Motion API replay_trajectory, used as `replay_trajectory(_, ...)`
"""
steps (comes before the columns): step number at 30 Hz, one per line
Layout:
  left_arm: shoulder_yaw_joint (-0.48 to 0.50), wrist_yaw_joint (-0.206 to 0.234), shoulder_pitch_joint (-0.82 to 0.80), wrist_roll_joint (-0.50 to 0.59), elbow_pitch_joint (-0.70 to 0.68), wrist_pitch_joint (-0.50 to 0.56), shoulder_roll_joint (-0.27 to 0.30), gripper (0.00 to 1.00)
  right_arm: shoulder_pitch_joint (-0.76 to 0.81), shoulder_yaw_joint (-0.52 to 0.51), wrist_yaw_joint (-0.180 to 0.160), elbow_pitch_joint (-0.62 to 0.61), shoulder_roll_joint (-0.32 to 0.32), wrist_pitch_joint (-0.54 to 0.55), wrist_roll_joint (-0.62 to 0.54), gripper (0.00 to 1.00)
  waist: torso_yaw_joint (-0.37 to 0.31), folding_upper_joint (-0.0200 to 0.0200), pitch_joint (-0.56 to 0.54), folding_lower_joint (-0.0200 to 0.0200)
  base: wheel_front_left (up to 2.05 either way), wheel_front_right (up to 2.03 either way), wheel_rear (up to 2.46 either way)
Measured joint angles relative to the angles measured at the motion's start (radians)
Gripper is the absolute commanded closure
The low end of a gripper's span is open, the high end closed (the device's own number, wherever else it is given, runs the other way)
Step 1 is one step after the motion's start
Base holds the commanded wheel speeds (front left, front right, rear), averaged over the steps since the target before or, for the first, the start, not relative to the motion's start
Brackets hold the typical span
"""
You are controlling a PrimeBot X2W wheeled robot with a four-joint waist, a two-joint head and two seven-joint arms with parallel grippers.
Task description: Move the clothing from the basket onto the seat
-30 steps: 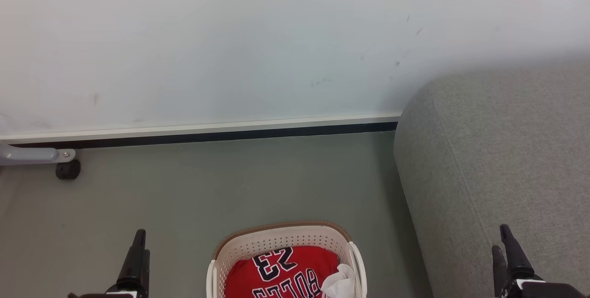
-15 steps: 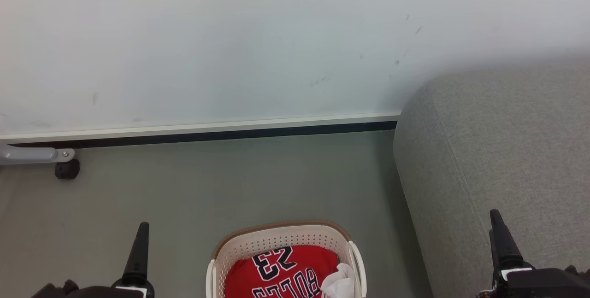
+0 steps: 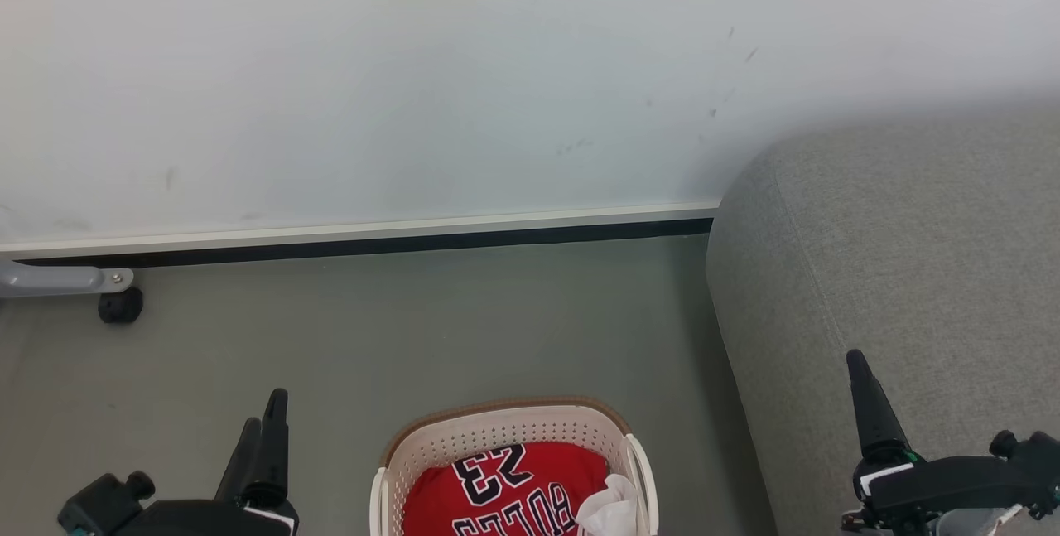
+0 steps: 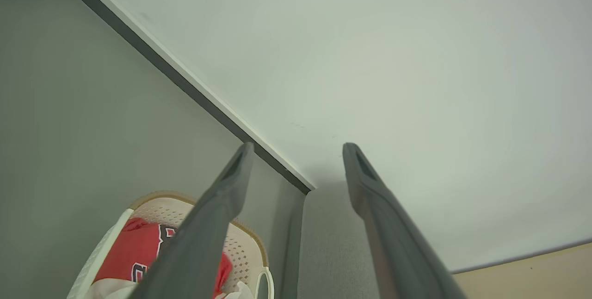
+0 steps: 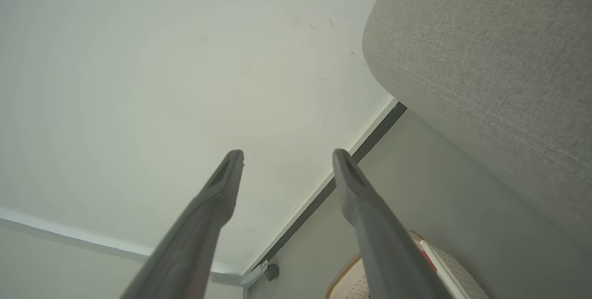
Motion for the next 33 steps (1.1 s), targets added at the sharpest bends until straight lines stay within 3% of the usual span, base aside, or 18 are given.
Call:
replay_trajectory(17, -0.054, 0.043, -0.014, 0.250, -0.026, -0.062, 0.033, 0.00, -0.022, 0.077, -0.043, -0.026, -0.037, -0.061, -0.254, 0.00, -0.001, -0.0001, -0.005, 0.0000, 0.00, 0.00, 0.00)
replay_trajectory(33, -0.081, 0.051, -0.018, 0.438, -0.055, -0.115, 0.047, 0.00, -0.027, 0.122, -0.085, -0.041, -0.070, -0.115, -0.471, 0.00, -0.001, 0.0000, -0.008, 0.0000, 0.00, 0.00, 0.00)
